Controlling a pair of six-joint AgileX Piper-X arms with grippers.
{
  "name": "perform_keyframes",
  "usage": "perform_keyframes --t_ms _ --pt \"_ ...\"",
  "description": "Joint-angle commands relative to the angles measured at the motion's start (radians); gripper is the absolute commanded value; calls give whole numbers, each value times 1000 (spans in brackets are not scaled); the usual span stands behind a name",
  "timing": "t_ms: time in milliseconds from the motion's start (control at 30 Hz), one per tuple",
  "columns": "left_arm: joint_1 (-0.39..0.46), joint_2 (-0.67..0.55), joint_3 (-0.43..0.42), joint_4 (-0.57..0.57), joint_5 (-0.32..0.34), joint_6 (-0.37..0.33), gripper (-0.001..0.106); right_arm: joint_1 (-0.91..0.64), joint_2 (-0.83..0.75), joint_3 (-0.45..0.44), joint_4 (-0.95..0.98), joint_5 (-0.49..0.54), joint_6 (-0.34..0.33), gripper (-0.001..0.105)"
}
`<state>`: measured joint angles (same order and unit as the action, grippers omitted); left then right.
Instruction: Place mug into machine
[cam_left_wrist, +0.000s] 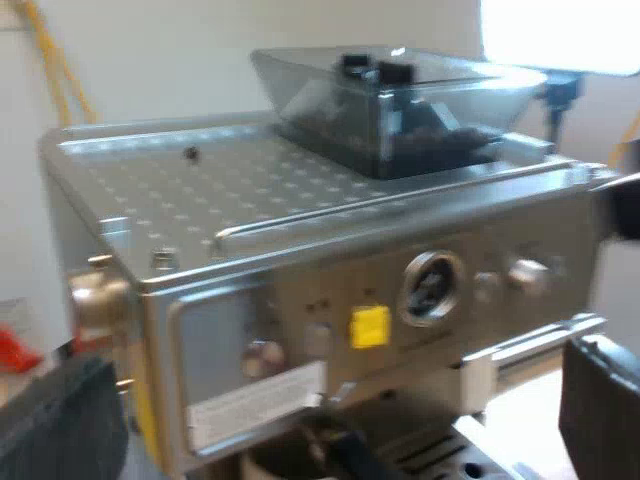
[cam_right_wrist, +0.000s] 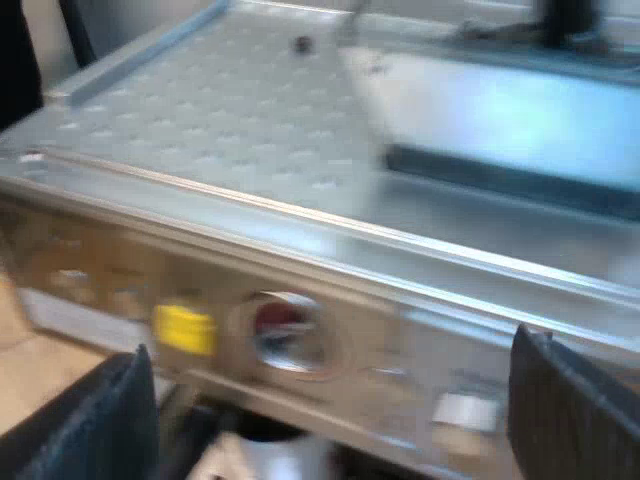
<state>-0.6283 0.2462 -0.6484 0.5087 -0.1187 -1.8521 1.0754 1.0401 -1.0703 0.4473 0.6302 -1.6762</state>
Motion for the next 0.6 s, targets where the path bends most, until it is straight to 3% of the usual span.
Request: perform_keyframes --t_ms 33,200,300,333,467,600 --pt "16 76 -59 -13 -62 -14 89 -100 -70 -11 98 -74 -7 73" --pt "137 190 -156 2 -50 -14 89 -317 -155 -11 256 -178 5 73" --pt "271 244 -199 23 27 -14 89 -469 -195 -11 331 -252 5 73" --pt "340 261 -215 40 81 -14 89 -536 -208 -11 355 -278 3 73" --pt "524 273 -223 94 189 -14 89 -771 -245 0 397 -389 -12 72" --pt "606 259 -223 163 198 -14 89 -934 -276 0 426 -469 -34 71"
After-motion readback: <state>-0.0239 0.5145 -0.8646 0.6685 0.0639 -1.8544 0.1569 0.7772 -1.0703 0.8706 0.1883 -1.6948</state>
